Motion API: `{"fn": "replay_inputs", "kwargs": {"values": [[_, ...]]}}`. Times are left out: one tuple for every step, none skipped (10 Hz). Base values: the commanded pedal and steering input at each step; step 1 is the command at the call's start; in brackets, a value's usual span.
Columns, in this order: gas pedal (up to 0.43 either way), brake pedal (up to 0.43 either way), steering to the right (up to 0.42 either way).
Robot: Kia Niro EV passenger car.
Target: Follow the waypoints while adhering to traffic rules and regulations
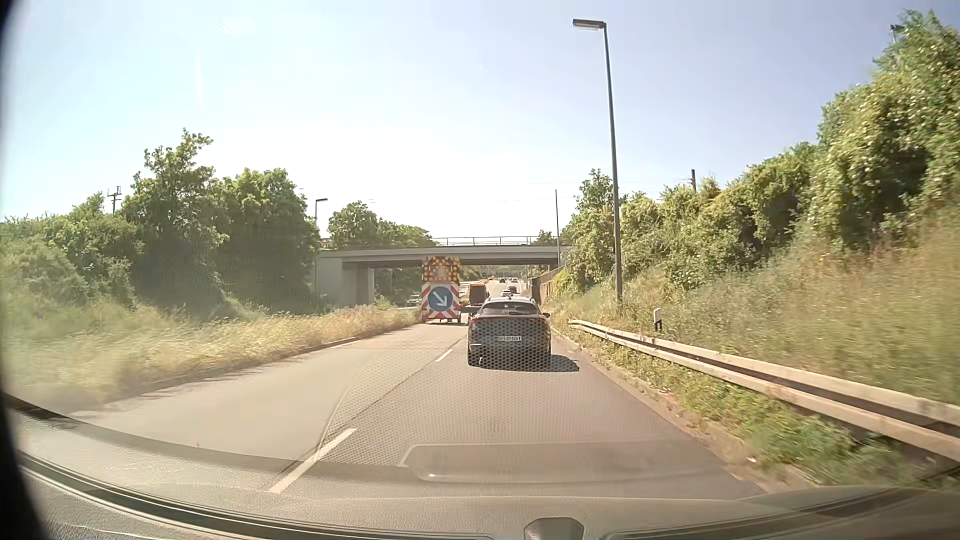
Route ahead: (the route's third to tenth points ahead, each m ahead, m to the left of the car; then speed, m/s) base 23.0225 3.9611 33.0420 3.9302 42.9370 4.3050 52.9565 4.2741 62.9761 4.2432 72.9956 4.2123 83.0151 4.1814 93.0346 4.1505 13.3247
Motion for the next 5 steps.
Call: {"fn": "replay_inputs", "kwargs": {"values": [[0.000,0.030,-0.001],[0.000,0.030,-0.001],[0.000,0.030,-0.001],[0.000,0.030,-0.001],[0.000,0.030,-0.001]]}}
